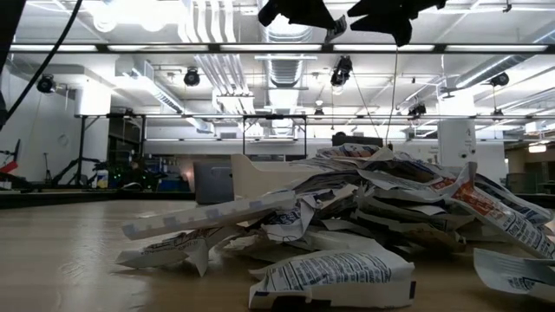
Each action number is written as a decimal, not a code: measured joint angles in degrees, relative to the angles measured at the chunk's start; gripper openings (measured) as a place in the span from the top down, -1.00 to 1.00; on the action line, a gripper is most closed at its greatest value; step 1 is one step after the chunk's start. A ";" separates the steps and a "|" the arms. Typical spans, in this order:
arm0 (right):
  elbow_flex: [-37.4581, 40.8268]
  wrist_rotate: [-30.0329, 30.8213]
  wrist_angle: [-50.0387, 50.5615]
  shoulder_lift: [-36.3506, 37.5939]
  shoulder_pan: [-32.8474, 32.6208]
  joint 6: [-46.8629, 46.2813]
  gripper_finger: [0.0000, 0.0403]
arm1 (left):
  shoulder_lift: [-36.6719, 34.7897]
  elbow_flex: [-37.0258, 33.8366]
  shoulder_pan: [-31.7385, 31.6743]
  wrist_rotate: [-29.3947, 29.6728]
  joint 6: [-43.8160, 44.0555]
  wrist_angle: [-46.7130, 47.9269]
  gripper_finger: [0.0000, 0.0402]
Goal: Pick & Place First Aid Supplies
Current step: Put the white alcohol pad into the right black bin
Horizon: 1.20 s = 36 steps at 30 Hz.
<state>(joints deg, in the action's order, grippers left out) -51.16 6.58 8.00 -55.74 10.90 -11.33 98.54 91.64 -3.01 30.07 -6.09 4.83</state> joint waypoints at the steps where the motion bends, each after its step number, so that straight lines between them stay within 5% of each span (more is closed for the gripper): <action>1: -0.35 -0.60 -0.17 -0.36 0.00 -0.04 0.22 | 0.00 -0.05 0.00 0.49 -0.27 -0.30 1.00; 17: -2.98 -0.56 -0.72 -5.96 0.11 1.28 0.23 | 0.00 -0.05 0.11 0.92 -0.36 -0.95 1.00; 32: -2.99 -0.64 -1.02 -5.83 2.52 2.50 0.92 | -0.02 -0.05 0.13 0.96 -0.26 -1.46 1.00; 36: -2.99 -0.62 -1.00 -5.80 2.54 3.40 0.96 | -0.02 -0.05 0.13 0.96 -0.23 -1.45 1.00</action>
<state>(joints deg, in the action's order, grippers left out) -54.15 5.96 7.00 -61.54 13.43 -7.93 98.52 91.59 -2.87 31.03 -6.33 3.38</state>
